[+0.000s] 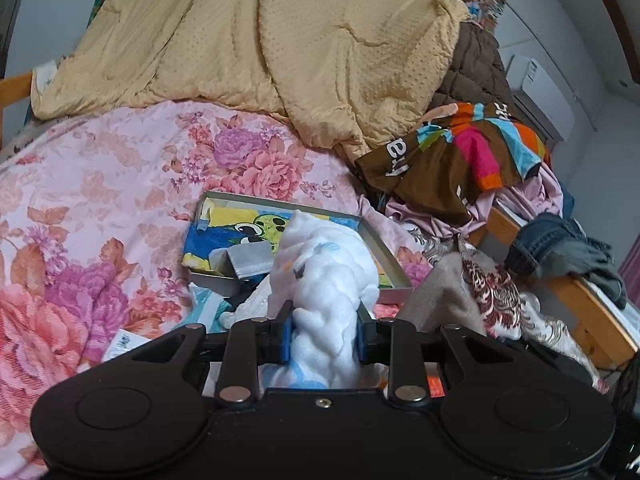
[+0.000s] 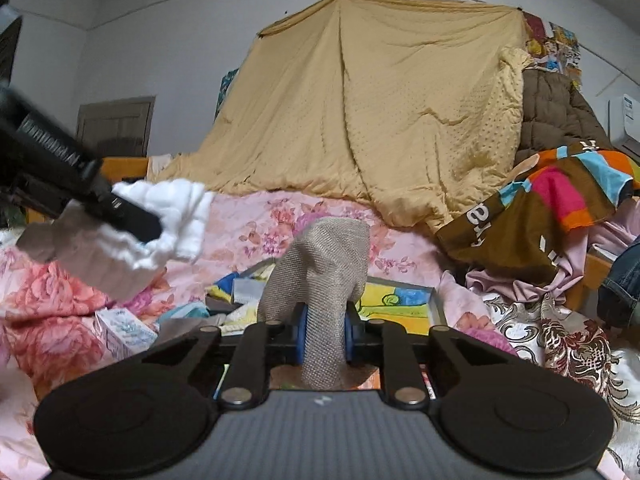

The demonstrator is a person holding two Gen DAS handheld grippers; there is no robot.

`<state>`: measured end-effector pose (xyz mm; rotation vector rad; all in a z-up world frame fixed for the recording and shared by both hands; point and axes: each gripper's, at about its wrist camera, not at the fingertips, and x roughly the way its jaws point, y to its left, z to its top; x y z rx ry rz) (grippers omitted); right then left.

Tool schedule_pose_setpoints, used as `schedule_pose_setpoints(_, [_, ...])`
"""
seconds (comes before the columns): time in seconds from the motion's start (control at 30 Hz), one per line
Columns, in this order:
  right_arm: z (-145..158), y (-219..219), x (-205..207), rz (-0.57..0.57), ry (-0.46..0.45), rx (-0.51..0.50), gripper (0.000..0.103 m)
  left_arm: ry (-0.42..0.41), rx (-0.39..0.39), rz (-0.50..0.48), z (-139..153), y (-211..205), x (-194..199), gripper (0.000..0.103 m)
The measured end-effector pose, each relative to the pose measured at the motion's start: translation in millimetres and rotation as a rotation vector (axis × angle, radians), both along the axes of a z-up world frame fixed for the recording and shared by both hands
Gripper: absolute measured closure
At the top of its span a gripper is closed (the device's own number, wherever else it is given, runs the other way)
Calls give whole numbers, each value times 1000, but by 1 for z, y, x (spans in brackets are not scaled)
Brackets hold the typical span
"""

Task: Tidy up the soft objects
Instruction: 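Carry the white bundle and beige pouch over the metal tray and lower them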

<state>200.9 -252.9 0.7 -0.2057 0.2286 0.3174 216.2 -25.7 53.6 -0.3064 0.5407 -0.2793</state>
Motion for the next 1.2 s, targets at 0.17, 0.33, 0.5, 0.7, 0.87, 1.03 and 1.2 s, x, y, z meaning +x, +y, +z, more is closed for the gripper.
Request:
schedule_pose_setpoints(0.17, [3, 6, 3, 16, -30, -6, 86, 4, -16, 6, -5, -4, 12, 73])
schedule_pose_setpoints(0.33, [19, 4, 24, 17, -95, 74, 86, -4, -7, 19, -5, -7, 32, 73])
schedule_pose_setpoints(0.5, [32, -6, 69, -21, -139, 163, 86, -27, -25, 50, 0, -13, 67, 73])
schedule_pose_setpoints(0.7, [30, -30, 137, -100, -96, 315, 86, -46, -4, 55, -3, -27, 120, 73])
schedule_pose_setpoints(0.87, [20, -47, 181, -152, -40, 398, 86, -32, -7, 53, -18, -43, 169, 73])
schedule_pose_setpoints(1.03, [5, -58, 208, -182, 3, 463, 86, 7, -1, 52, -37, -60, 209, 73])
schedule_pose_setpoints(1.2, [-9, -66, 234, -193, 122, 496, 86, 66, 75, 52, -55, -69, 233, 73])
